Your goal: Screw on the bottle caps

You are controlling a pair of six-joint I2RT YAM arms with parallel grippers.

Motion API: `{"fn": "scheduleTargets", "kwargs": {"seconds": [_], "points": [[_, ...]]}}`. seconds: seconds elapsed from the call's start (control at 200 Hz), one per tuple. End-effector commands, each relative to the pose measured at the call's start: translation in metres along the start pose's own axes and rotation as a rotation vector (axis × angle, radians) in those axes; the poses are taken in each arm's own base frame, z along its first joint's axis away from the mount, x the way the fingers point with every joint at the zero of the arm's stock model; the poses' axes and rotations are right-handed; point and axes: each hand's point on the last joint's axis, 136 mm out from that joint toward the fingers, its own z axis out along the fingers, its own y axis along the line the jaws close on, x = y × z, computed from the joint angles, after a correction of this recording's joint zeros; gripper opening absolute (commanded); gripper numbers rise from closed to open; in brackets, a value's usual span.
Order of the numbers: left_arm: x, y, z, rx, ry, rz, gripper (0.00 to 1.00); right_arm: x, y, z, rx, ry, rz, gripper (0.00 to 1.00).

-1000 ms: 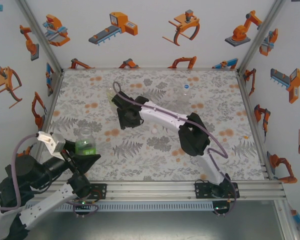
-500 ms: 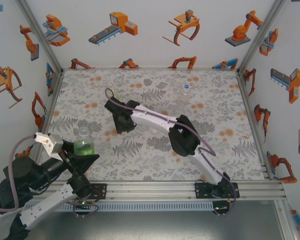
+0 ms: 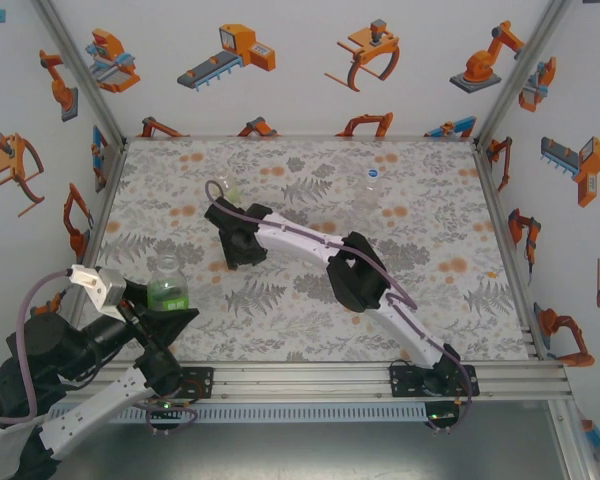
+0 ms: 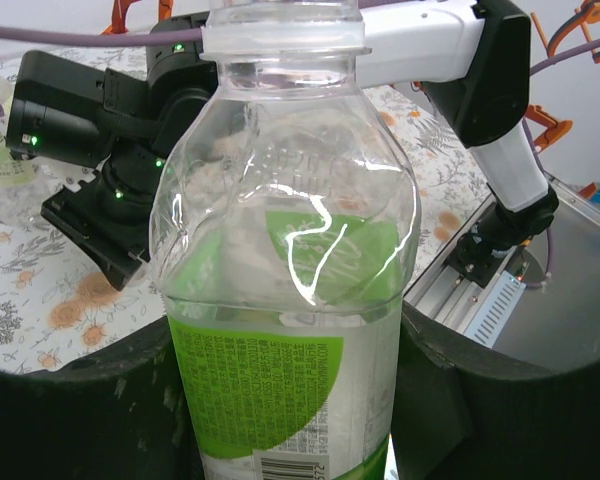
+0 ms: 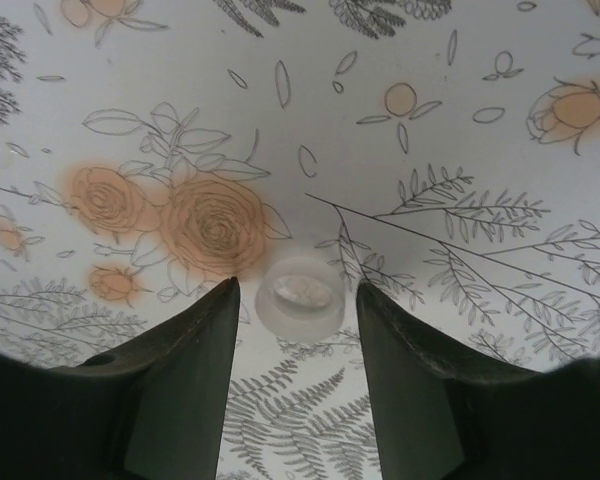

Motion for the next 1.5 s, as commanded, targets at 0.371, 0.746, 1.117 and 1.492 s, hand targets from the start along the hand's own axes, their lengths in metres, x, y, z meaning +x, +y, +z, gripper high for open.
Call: {"fn": "scheduleTargets", "kwargs": {"seconds": [0.371, 0.746, 1.117, 1.492], "points": [[-0.009, -0.002, -0.005, 0.009, -0.035, -0.034, 0.0, 0.008, -0.009, -0.018, 0.061, -0.006, -0.04, 0.38], [-0.005, -0.002, 0.013, 0.011, -0.03, -0.039, 0.0, 0.055, -0.076, -0.089, 0.104, -0.003, 0.046, 0.37], [0.019, -0.005, 0.063, 0.024, 0.069, -0.047, 0.0, 0.13, -0.183, -0.127, 0.134, -0.041, 0.226, 0.37], [0.031, -0.02, 0.11, 0.088, 0.144, -0.084, 0.0, 0.132, -0.183, -0.101, 0.117, 0.038, 0.195, 0.37]]}}
